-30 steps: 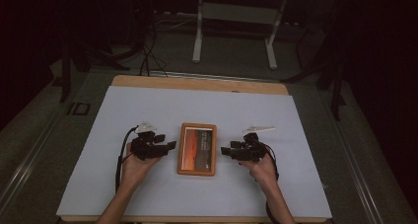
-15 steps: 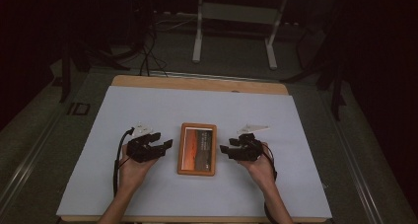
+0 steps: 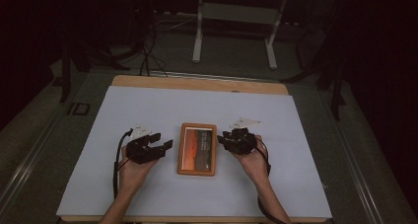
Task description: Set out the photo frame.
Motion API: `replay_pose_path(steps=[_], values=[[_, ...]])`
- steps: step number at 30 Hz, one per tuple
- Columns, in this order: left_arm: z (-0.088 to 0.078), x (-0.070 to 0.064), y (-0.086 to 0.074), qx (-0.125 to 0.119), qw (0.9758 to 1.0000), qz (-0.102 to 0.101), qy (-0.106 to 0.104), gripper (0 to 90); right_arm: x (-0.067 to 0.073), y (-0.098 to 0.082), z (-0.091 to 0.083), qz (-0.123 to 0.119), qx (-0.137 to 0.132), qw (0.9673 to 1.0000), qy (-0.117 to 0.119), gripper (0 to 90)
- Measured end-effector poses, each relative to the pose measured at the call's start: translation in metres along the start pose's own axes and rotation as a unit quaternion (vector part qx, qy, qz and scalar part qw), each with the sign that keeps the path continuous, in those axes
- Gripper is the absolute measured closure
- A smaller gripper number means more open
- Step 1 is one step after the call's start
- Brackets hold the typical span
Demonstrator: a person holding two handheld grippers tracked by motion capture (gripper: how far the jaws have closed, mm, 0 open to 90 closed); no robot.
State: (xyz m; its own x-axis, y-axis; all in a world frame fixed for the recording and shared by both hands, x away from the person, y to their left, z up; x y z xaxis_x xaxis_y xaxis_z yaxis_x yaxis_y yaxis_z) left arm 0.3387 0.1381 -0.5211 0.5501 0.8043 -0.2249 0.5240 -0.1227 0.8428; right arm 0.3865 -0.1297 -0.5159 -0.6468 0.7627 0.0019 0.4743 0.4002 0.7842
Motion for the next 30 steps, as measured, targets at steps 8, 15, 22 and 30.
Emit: replay_pose_path(steps=[8,15,22,30], values=[[-0.004,0.002,0.001,-0.001,0.9999,0.002,0.011,43.0,0.005,0.009,0.009,-0.034,-0.005,0.9993,-0.013,88.7],[-0.003,0.0,0.001,0.002,0.9999,0.006,0.009,43.0,0.006,0.017,0.015,-0.054,-0.02,0.9981,-0.023,89.9],[-0.003,-0.002,0.002,0.006,0.9999,0.012,0.009,43.1,0.007,0.022,0.024,-0.061,-0.019,0.9977,-0.023,89.9],[-0.004,-0.004,0.003,0.006,0.9998,0.019,0.01,43.1,0.008,0.027,0.035,-0.058,-0.018,0.9979,-0.023,89.9]])
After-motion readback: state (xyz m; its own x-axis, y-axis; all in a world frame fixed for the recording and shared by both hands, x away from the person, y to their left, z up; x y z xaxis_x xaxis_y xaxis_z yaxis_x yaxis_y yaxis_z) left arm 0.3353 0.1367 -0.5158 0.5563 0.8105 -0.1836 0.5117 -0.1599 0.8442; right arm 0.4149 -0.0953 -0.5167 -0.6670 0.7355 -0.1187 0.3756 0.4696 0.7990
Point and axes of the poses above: each handheld gripper's, and its own axes: z roughly forward along the jaws, y roughly out of its top, x roughly to its left, the point moved 5 cm from there along z, roughly forward along the jaws, and after that the axes turned 4 degrees about -y, right-handed, at the moved point
